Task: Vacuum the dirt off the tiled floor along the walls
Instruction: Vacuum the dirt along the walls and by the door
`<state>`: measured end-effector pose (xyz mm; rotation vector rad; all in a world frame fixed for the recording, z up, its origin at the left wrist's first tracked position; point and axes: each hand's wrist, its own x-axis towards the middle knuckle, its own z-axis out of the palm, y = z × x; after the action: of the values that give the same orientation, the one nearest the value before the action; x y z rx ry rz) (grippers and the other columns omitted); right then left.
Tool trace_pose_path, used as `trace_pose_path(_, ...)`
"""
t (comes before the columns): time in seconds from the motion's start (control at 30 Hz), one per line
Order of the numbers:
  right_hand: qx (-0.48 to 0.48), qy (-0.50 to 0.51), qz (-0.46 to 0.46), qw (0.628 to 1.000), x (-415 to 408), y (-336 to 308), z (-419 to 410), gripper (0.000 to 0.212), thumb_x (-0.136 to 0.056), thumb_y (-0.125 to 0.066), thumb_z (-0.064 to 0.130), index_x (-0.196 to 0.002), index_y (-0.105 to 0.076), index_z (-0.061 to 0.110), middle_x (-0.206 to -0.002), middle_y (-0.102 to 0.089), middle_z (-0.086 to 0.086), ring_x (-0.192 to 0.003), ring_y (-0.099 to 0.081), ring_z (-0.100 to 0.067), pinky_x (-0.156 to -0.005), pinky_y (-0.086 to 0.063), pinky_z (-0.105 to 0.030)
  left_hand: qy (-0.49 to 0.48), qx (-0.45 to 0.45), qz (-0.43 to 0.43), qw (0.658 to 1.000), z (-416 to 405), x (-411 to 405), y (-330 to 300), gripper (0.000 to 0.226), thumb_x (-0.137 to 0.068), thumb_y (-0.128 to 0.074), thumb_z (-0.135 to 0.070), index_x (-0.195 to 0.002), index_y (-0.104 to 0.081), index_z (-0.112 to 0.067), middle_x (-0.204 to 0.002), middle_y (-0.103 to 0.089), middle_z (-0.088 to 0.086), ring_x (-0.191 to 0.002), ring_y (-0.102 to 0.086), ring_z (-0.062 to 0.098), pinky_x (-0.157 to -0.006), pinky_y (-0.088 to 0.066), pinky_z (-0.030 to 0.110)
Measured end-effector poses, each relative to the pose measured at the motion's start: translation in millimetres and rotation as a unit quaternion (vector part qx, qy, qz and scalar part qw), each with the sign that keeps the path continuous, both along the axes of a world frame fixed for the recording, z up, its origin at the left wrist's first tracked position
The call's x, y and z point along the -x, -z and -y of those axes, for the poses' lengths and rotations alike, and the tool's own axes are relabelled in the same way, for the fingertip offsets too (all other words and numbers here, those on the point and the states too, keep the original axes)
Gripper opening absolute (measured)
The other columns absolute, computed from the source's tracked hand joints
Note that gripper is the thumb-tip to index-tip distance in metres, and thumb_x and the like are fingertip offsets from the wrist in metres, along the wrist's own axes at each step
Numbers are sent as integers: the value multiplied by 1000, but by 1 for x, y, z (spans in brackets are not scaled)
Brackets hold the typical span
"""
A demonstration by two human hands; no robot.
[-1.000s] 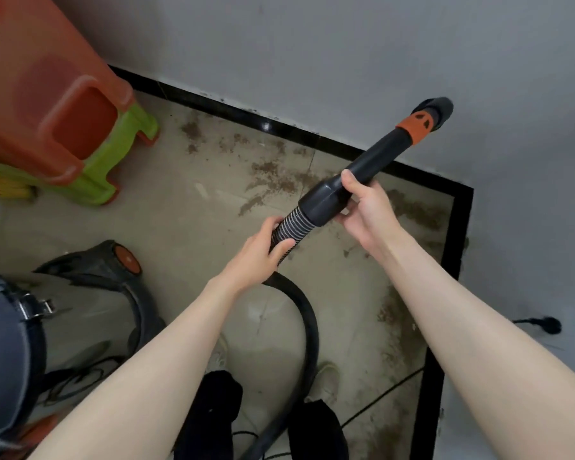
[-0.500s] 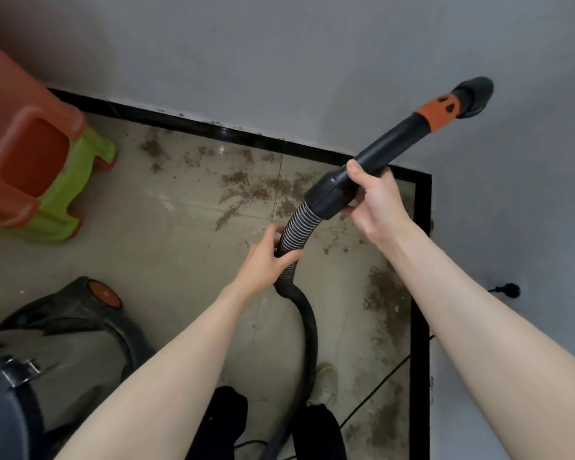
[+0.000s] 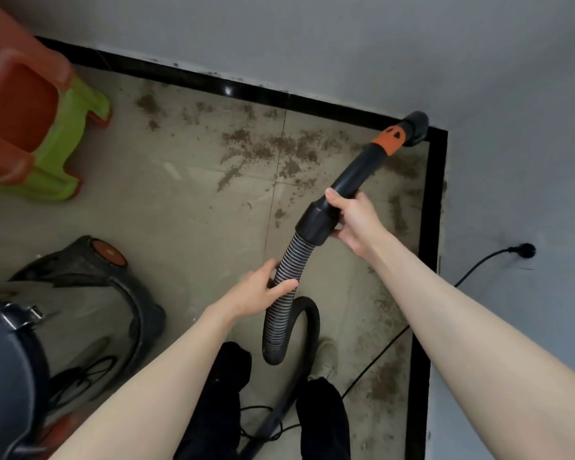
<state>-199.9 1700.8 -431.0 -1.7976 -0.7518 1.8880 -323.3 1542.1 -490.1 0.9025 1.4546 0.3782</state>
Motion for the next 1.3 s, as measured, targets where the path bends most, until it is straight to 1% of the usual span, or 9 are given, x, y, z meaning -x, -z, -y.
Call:
trace_pose_path(0.17,17,-109,26,994,22,24,29,33,-96,-60,10,-125,-44,12,-122,-58,-5,-102,-59,-19,-91,-49,-46,-91,64,40,993,48,-19,9,42,-90,-58,-44,-122,-42,-23,-105,-67,4,-96,-65,19,-88,-52,43)
trace_pose_path(0.33,23,-218,42,975,54,52,44,37,-96,-59,10,-130,-44,8,-116,-58,-5,-102,-58,-22,-87,-49,-42,-163,109,79,977,69,-15,30,31,-88,-63,-37,-106,-41,-24,-89,-66,4,-80,-64,18,-73,-53,37)
trace_pose_path(0.5,41,-259,32,965,98,96,62,26,-96,-60,11,-116,-44,13,-100,-58,3,-91,-59,-16,-83,-50,-41,-139,138,14,981,87,33,68,38,-85,-67,-38,-105,-42,-17,-92,-65,4,-85,-63,21,-69,-49,34)
trace_pose_path(0.57,32,-276,38,960,117,115,68,25,-95,-62,12,-113,-46,13,-104,-60,0,-93,-60,-18,-81,-51,-39,-134,149,-3,980,90,50,87,41,-85,-67,-36,-108,-42,-13,-98,-65,8,-92,-64,25,-78,-51,37)
trace_pose_path(0.8,0,-322,30,946,171,184,58,31,-93,-64,13,-119,-47,10,-118,-60,-7,-106,-61,-25,-92,-52,-45,-141,136,-91,976,76,88,157,41,-86,-67,-34,-108,-40,-11,-110,-61,11,-99,-60,28,-81,-49,34)
trace_pose_path(0.87,-2,-328,7,945,184,203,50,30,-94,-64,13,-118,-46,12,-116,-59,-4,-105,-60,-24,-92,-51,-45,-124,132,-139,974,70,106,176,43,-87,-65,-38,-109,-40,-12,-107,-58,6,-97,-59,26,-75,-44,30)
trace_pose_path(1.03,8,-334,-11,942,204,245,29,38,-94,-63,12,-127,-45,9,-123,-58,-7,-102,-58,-22,-88,-50,-41,-96,159,-146,972,50,135,219,45,-85,-64,-44,-112,-42,-16,-98,-56,1,-87,-57,20,-74,-46,30)
trace_pose_path(1.2,-17,-352,1,936,196,256,-2,44,-94,-64,13,-132,-43,9,-129,-57,-6,-113,-58,-25,-96,-50,-45,-234,145,-77,958,26,105,233,45,-87,-65,-35,-124,-48,-16,-106,-61,5,-96,-59,20,-79,-48,28)
trace_pose_path(1.3,-57,-411,12,910,200,249,-10,45,-93,-66,14,-131,-44,8,-126,-56,-6,-114,-57,-24,-98,-49,-42,-345,164,-5,924,14,76,231,21,-93,-60,-23,-110,-52,-16,-111,-64,14,-97,-62,24,-83,-51,31)
